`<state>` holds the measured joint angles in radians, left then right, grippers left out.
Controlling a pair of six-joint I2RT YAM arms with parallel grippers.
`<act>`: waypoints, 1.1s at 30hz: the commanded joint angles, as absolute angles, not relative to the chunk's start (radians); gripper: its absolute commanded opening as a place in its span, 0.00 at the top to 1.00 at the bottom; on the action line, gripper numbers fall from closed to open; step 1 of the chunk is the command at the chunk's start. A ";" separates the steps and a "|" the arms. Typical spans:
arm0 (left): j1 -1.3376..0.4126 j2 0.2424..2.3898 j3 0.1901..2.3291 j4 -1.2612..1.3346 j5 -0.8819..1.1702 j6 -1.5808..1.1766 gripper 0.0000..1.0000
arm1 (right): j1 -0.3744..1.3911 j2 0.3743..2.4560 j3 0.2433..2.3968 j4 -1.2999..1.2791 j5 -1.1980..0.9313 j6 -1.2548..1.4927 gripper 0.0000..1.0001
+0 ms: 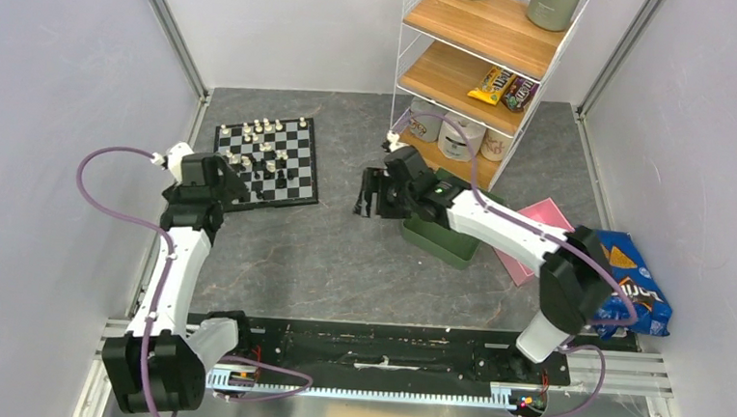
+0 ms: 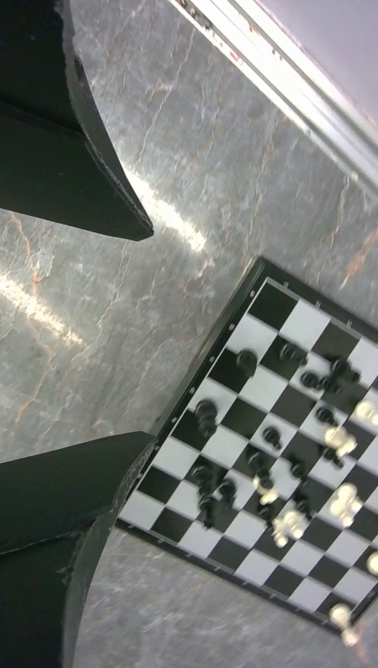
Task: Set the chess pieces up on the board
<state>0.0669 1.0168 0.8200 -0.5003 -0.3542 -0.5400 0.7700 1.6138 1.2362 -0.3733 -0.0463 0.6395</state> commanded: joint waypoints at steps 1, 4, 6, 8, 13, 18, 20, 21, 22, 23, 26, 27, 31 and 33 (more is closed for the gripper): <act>0.171 1.044 0.860 -0.478 -0.256 -0.555 0.00 | 0.788 1.747 1.386 -0.321 -0.098 0.638 0.23; 0.244 1.092 0.875 -0.465 -0.222 -0.555 0.00 | 0.789 1.855 1.491 -0.333 -0.122 0.624 0.26; 0.292 1.137 0.886 -0.466 -0.209 -0.587 0.02 | 0.788 1.936 1.574 -0.348 -0.136 0.616 0.27; 0.330 1.180 0.890 -0.439 -0.186 -0.607 0.04 | 0.789 2.024 1.680 -0.376 -0.151 0.608 0.28; 0.423 1.303 0.928 -0.381 -0.113 -0.597 0.12 | 0.787 2.225 1.898 -0.415 -0.147 0.596 0.32; 0.464 1.425 0.974 -0.307 -0.038 -0.580 0.20 | 0.776 2.382 2.082 -0.428 -0.146 0.603 0.34; 0.468 1.459 0.989 -0.289 -0.036 -0.570 0.22 | 0.765 2.435 2.135 -0.430 -0.165 0.616 0.35; 0.470 1.472 0.992 -0.279 -0.035 -0.568 0.22 | 0.757 2.458 2.154 -0.429 -0.175 0.621 0.36; 0.472 1.486 0.992 -0.263 -0.033 -0.566 0.23 | 0.750 2.473 2.170 -0.421 -0.180 0.630 0.36; 0.473 1.501 0.993 -0.251 -0.032 -0.566 0.23 | 0.742 2.490 2.180 -0.416 -0.186 0.639 0.37; 0.477 1.548 1.005 -0.216 -0.007 -0.555 0.30 | 0.715 2.527 2.196 -0.380 -0.232 0.666 0.39; 0.476 1.564 1.012 -0.213 -0.006 -0.555 0.32 | 0.708 2.537 2.199 -0.368 -0.243 0.675 0.40; 0.480 1.636 1.036 -0.207 0.015 -0.551 0.37 | 0.683 2.574 2.227 -0.347 -0.279 0.691 0.42; 0.480 1.661 1.040 -0.204 0.030 -0.549 0.39 | 0.681 2.593 2.244 -0.340 -0.294 0.694 0.43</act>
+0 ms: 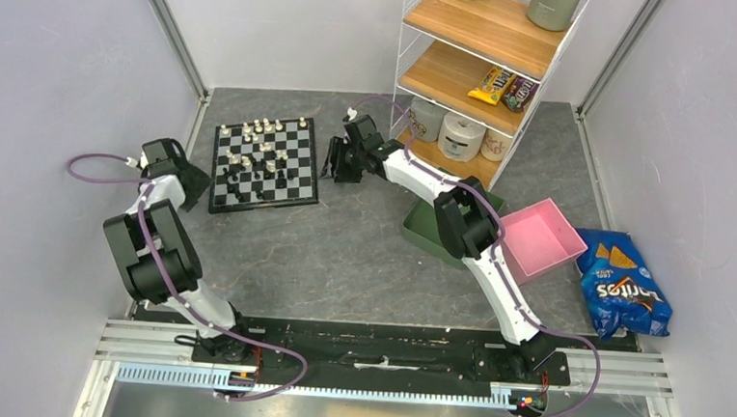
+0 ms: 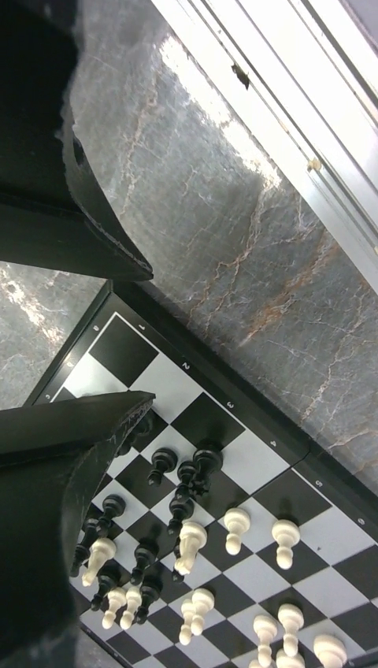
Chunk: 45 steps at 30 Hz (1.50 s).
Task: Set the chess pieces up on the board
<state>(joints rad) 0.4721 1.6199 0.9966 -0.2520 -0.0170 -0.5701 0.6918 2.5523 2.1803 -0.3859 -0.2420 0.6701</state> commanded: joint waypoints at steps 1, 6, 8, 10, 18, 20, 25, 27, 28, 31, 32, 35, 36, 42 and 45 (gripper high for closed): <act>0.479 1.670 1.039 -0.200 0.036 -0.549 0.39 | 0.681 2.604 2.257 -0.340 -0.306 0.699 0.43; 0.480 1.680 1.014 -0.178 0.041 -0.549 0.42 | 0.681 2.652 2.293 -0.336 -0.330 0.731 0.46; 0.481 1.684 1.010 -0.173 0.053 -0.540 0.42 | 0.681 2.659 2.293 -0.325 -0.341 0.741 0.47; 0.481 1.694 1.014 -0.174 0.064 -0.536 0.45 | 0.681 2.667 2.297 -0.316 -0.344 0.748 0.49; 0.482 1.730 0.992 -0.178 0.116 -0.529 0.56 | 0.683 2.698 2.313 -0.312 -0.370 0.774 0.53; 0.481 1.733 0.980 -0.170 0.128 -0.529 0.56 | 0.683 2.700 2.313 -0.312 -0.374 0.779 0.54; 0.482 1.766 0.982 -0.176 0.175 -0.516 0.57 | 0.686 2.697 2.313 -0.313 -0.374 0.782 0.55; 0.482 1.765 0.970 -0.166 0.194 -0.513 0.59 | 0.690 2.695 2.312 -0.312 -0.373 0.783 0.56; 0.482 1.762 0.964 -0.158 0.211 -0.512 0.60 | 0.690 2.694 2.312 -0.312 -0.374 0.784 0.57; 0.481 1.752 0.944 -0.151 0.230 -0.510 0.62 | 0.694 2.682 2.299 -0.314 -0.372 0.787 0.59; 0.481 1.746 0.936 -0.151 0.213 -0.510 0.62 | 0.696 2.676 2.289 -0.313 -0.369 0.787 0.59; 0.482 1.729 0.922 -0.135 0.219 -0.499 0.62 | 0.698 2.663 2.271 -0.312 -0.362 0.785 0.59; 0.482 1.731 0.930 -0.147 0.237 -0.495 0.62 | 0.699 2.656 2.262 -0.313 -0.357 0.789 0.59; 0.482 1.723 0.906 -0.161 0.285 -0.498 0.62 | 0.704 2.598 2.183 -0.280 -0.344 0.810 0.60; 0.481 1.695 0.860 -0.137 0.316 -0.506 0.62 | 0.708 2.567 2.152 -0.271 -0.335 0.800 0.60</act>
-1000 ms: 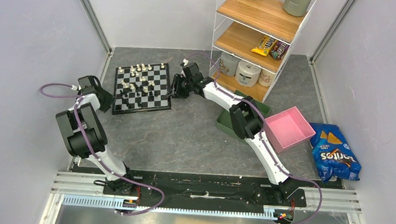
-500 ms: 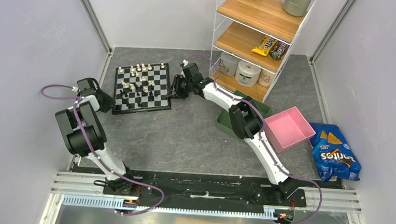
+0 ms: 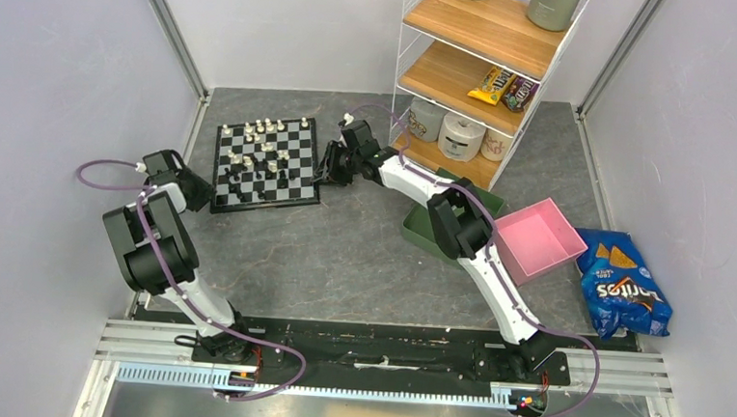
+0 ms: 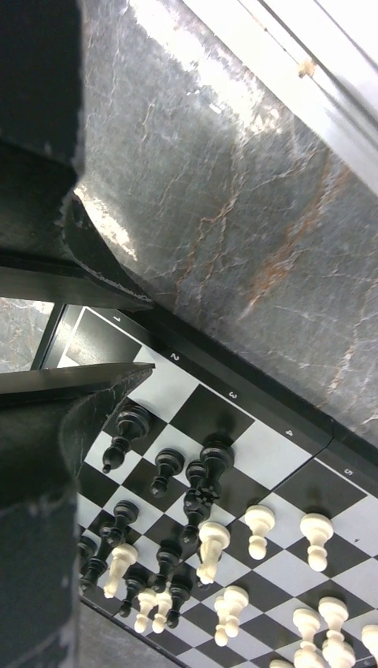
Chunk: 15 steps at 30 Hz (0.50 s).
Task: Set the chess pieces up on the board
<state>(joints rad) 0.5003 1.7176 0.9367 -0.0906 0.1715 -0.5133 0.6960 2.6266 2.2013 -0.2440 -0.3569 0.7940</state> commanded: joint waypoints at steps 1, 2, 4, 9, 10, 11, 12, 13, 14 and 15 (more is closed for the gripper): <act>0.480 1.687 0.843 -0.127 0.330 -0.510 0.62 | 0.709 2.559 2.143 -0.269 -0.334 0.797 0.60; 0.480 1.677 0.832 -0.121 0.344 -0.514 0.62 | 0.709 2.548 2.135 -0.272 -0.333 0.794 0.60; 0.477 1.656 0.810 -0.117 0.363 -0.516 0.62 | 0.713 2.526 2.107 -0.268 -0.325 0.788 0.60; 0.473 1.596 0.768 -0.129 0.380 -0.517 0.62 | 0.718 2.467 2.032 -0.261 -0.309 0.775 0.60; 0.469 1.580 0.757 -0.137 0.377 -0.517 0.62 | 0.719 2.453 2.014 -0.262 -0.301 0.772 0.60; 0.467 1.559 0.746 -0.140 0.373 -0.521 0.62 | 0.721 2.441 1.999 -0.260 -0.294 0.770 0.60; 0.466 1.536 0.731 -0.140 0.370 -0.525 0.62 | 0.721 2.425 1.975 -0.256 -0.287 0.769 0.60; 0.464 1.518 0.721 -0.146 0.370 -0.529 0.62 | 0.721 2.413 1.949 -0.252 -0.282 0.767 0.60; 0.459 1.497 0.710 -0.151 0.370 -0.532 0.62 | 0.721 2.398 1.928 -0.245 -0.278 0.767 0.60; 0.452 1.479 0.700 -0.155 0.366 -0.536 0.62 | 0.722 2.386 1.904 -0.237 -0.277 0.768 0.60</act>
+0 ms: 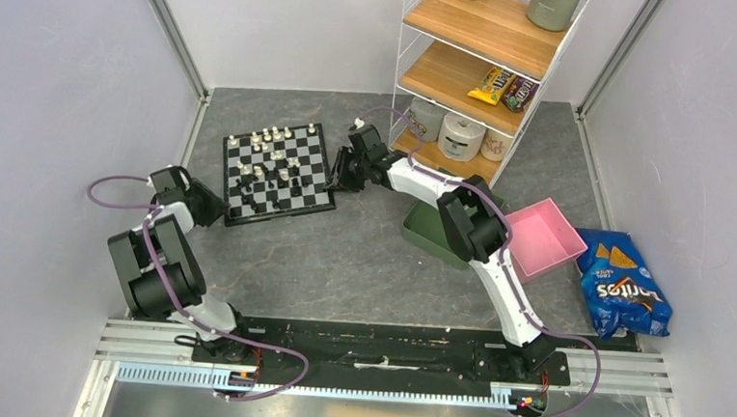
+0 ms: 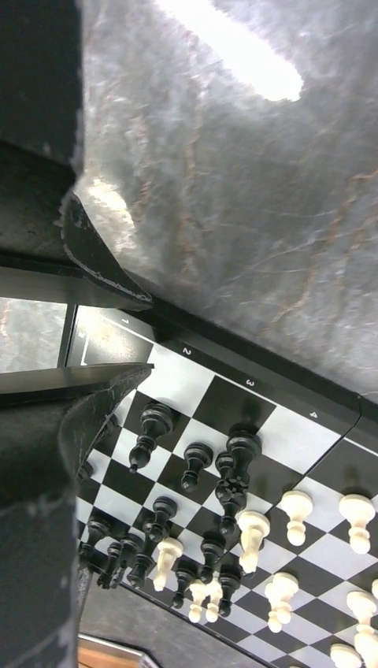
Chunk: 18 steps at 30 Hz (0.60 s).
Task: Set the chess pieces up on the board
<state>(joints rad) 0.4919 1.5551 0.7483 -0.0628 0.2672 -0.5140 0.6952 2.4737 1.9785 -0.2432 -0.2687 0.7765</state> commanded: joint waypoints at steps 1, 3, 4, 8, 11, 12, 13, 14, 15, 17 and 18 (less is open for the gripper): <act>0.444 1.459 0.694 -0.166 0.355 -0.535 0.62 | 0.722 2.373 1.884 -0.231 -0.276 0.766 0.60; 0.418 1.422 0.679 -0.191 0.323 -0.533 0.62 | 0.725 2.347 1.841 -0.220 -0.275 0.766 0.60; 0.405 1.405 0.671 -0.206 0.310 -0.532 0.62 | 0.728 2.332 1.819 -0.218 -0.275 0.763 0.60; 0.357 1.349 0.640 -0.222 0.287 -0.549 0.62 | 0.740 2.270 1.717 -0.192 -0.261 0.761 0.60; 0.341 1.277 0.635 -0.285 0.218 -0.544 0.62 | 0.747 2.221 1.640 -0.166 -0.227 0.760 0.59; 0.342 1.229 0.633 -0.301 0.190 -0.543 0.61 | 0.748 2.214 1.633 -0.171 -0.214 0.757 0.59; 0.341 1.183 0.633 -0.317 0.156 -0.546 0.59 | 0.746 2.210 1.631 -0.176 -0.209 0.753 0.59; 0.342 1.153 0.636 -0.336 0.129 -0.548 0.54 | 0.746 2.208 1.631 -0.178 -0.206 0.750 0.59; 0.342 1.128 0.646 -0.362 0.104 -0.546 0.54 | 0.746 2.206 1.632 -0.178 -0.204 0.747 0.59; 0.343 1.097 0.649 -0.379 0.069 -0.543 0.52 | 0.746 2.206 1.638 -0.176 -0.203 0.747 0.58; 0.344 1.087 0.648 -0.378 0.046 -0.546 0.49 | 0.746 2.209 1.645 -0.176 -0.207 0.747 0.58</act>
<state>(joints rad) 0.3408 1.1435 0.6266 -0.3252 0.1581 -0.5278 0.7494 2.2593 1.6405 -0.1947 -0.2333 0.7658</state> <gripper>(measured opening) 0.474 0.416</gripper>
